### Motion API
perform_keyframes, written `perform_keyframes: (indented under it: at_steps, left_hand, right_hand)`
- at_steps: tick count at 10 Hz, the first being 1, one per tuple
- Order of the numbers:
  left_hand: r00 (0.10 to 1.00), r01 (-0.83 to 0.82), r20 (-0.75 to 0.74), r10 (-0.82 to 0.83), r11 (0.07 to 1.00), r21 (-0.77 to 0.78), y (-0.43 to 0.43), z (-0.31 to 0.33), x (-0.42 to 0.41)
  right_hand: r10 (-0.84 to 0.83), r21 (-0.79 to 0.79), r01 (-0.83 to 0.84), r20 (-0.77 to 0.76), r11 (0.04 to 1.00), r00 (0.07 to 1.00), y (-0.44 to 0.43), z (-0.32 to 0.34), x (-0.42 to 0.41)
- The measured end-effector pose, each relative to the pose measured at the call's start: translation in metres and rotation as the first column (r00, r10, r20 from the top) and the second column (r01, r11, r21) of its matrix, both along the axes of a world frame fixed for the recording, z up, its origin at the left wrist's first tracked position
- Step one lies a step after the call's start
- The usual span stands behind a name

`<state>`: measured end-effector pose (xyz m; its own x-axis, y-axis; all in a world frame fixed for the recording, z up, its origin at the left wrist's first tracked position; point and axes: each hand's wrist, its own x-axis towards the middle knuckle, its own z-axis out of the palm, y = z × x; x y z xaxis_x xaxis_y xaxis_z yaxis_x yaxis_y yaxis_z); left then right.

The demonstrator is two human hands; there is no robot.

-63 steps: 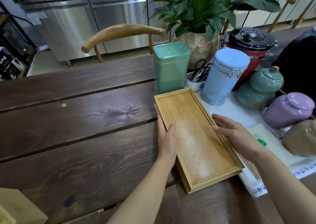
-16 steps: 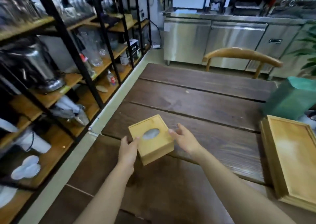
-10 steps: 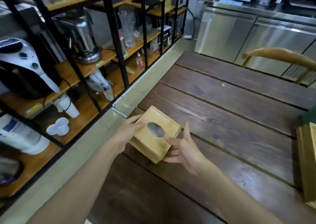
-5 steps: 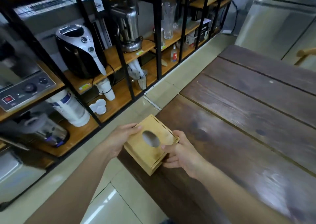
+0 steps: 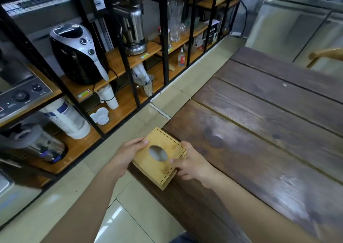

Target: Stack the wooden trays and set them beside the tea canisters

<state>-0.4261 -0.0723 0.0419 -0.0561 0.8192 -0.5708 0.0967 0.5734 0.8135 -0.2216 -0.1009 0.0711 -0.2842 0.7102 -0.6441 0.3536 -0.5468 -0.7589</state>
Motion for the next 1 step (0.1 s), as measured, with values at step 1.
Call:
perform_keyframes:
  at_steps: [1]
  left_hand:
    - [0.99,0.064,-0.126,-0.066,0.998,-0.022,0.0049,0.0082,0.0021]
  right_hand:
    - [0.061,0.146,-0.089,0.184,0.985,0.981,0.0038,0.0017,0.0104]
